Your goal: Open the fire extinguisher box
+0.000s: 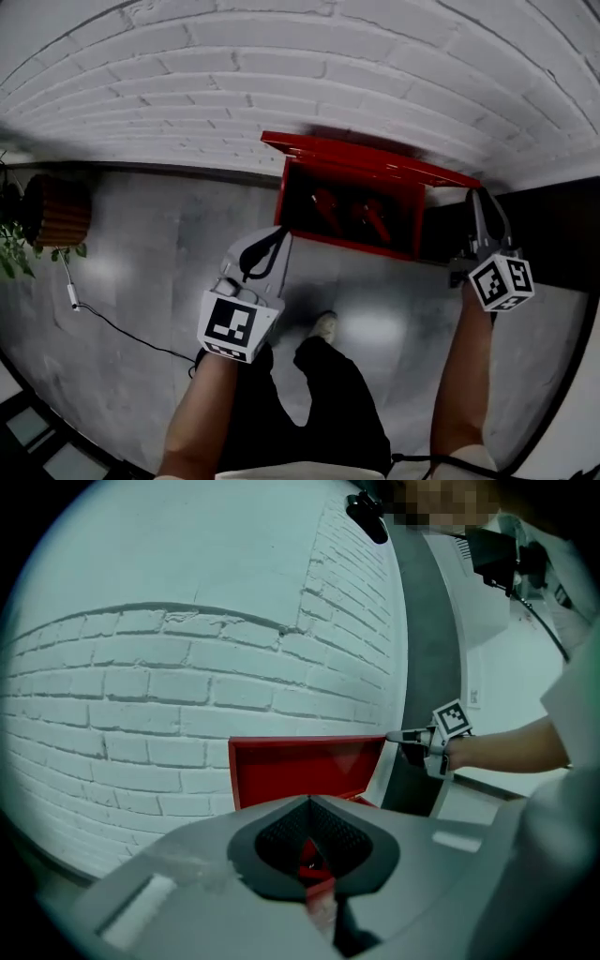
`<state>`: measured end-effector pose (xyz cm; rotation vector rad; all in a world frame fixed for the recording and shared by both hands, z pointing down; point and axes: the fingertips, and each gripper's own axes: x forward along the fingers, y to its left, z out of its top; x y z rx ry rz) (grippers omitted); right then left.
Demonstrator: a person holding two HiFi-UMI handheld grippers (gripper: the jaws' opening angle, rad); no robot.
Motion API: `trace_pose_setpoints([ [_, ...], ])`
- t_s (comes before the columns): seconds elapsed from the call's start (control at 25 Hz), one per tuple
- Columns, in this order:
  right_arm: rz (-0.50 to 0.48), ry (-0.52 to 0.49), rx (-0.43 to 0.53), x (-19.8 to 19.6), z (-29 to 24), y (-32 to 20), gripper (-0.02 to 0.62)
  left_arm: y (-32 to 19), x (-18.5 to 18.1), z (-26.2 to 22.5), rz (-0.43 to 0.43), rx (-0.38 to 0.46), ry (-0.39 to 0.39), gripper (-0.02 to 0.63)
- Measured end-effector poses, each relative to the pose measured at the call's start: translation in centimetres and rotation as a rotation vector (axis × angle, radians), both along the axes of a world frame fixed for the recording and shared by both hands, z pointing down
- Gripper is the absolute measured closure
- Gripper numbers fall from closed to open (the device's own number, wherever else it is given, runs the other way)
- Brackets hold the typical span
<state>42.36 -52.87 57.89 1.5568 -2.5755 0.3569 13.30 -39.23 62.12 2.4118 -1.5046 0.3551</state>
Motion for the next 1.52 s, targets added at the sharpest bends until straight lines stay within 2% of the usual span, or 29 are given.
trace_pose_setpoints([
  [0.32, 0.021, 0.009, -0.051, -0.6, -0.3, -6.2, 0.535, 0.2, -1.2, -2.4, -0.040, 0.002, 0.027, 0.601],
  [0.52, 0.007, 0.031, -0.044, -0.9, -0.2, -7.6, 0.535, 0.0, -2.6, -2.6, -0.098, 0.002, 0.067, 0.601],
  [0.6, 0.005, 0.048, -0.034, -0.4, -0.5, -7.3, 0.535, 0.0, -2.9, -2.5, -0.098, -0.003, 0.057, 0.601],
  [0.76, -0.005, 0.071, -0.012, 0.2, -1.2, -4.2, 0.535, 0.0, -2.7, -2.5, -0.069, -0.008, 0.025, 0.601],
  [0.96, -0.096, 0.061, -0.002, -3.0, -2.8, 1.6, 0.582, -1.0, -1.5, -4.9, -0.031, 0.004, 0.012, 0.601],
  [1.12, -0.128, 0.023, -0.025, -5.7, -4.9, 5.8, 0.588, -0.9, -1.2, -8.5, 0.009, 0.016, -0.007, 0.602],
  [1.28, -0.133, 0.004, 0.016, -8.0, -10.3, 8.9, 0.588, -0.6, -1.9, -13.7, 0.023, 0.038, 0.001, 0.602],
  [1.52, -0.128, 0.009, 0.052, -9.4, -18.3, 13.8, 0.589, 1.8, -3.0, -21.6, 0.014, 0.051, 0.035, 0.601],
])
